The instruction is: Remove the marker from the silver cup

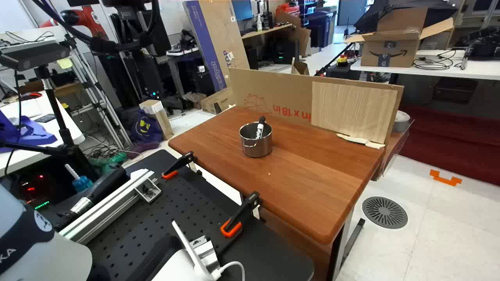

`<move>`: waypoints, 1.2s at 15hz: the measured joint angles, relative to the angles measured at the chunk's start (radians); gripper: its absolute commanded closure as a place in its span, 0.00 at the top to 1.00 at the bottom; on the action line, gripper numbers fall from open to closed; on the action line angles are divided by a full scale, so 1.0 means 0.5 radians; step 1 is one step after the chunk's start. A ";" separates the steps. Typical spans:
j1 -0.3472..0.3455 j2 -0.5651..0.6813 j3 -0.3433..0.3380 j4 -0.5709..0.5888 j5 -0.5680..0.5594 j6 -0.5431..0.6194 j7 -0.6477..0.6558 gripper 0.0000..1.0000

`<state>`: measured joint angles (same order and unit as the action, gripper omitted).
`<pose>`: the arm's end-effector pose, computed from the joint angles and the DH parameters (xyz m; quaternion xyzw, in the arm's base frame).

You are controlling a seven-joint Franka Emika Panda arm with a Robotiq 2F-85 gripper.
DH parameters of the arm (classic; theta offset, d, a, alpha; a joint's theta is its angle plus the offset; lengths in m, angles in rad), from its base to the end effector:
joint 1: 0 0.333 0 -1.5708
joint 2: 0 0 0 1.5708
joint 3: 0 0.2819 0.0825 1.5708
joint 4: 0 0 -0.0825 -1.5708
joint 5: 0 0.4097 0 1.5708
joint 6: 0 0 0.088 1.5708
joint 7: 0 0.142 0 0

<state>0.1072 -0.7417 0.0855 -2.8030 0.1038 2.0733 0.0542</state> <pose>0.3539 0.0696 0.3347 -0.9993 -0.0334 -0.0039 0.0173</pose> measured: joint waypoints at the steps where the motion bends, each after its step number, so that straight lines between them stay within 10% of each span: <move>1: 0.000 0.001 0.000 -0.002 0.000 -0.001 0.000 1.00; 18: -0.117 0.777 -0.004 0.268 -0.342 0.759 -0.019 1.00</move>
<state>0.0487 -0.3532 0.0837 -2.6689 -0.0669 2.4530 0.0447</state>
